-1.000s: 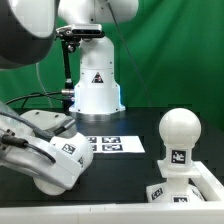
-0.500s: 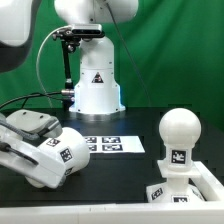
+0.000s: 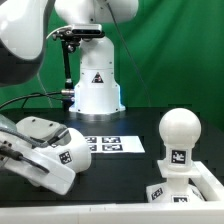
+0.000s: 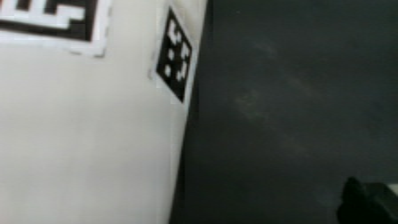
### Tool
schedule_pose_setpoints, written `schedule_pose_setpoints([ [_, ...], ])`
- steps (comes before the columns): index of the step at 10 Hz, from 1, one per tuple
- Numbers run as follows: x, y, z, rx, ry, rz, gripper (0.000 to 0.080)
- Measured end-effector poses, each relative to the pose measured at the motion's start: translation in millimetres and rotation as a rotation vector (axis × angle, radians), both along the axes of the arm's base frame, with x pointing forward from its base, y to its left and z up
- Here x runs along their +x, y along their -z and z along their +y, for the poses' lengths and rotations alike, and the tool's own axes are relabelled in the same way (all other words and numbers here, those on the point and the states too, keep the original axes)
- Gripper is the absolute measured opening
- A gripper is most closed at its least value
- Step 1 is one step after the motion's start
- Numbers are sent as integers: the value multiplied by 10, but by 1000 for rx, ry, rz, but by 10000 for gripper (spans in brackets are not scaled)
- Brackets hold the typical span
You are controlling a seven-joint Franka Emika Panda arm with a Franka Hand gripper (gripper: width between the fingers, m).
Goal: Assemble lamp
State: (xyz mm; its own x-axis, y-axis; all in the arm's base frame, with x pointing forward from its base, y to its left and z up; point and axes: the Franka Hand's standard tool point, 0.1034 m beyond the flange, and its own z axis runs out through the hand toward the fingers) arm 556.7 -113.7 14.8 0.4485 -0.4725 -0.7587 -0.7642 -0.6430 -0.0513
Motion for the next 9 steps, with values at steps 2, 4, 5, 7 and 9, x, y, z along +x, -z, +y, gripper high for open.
schedule_pose_setpoints([
  [2, -2, 2, -4, 0, 1, 0, 685],
  [4, -3, 3, -5, 0, 1, 0, 512],
  [5, -3, 4, -6, 0, 1, 1, 331],
  [7, -4, 4, -8, 0, 2, 1, 194],
  [9, -6, -12, -11, 2, 2, 2, 48],
])
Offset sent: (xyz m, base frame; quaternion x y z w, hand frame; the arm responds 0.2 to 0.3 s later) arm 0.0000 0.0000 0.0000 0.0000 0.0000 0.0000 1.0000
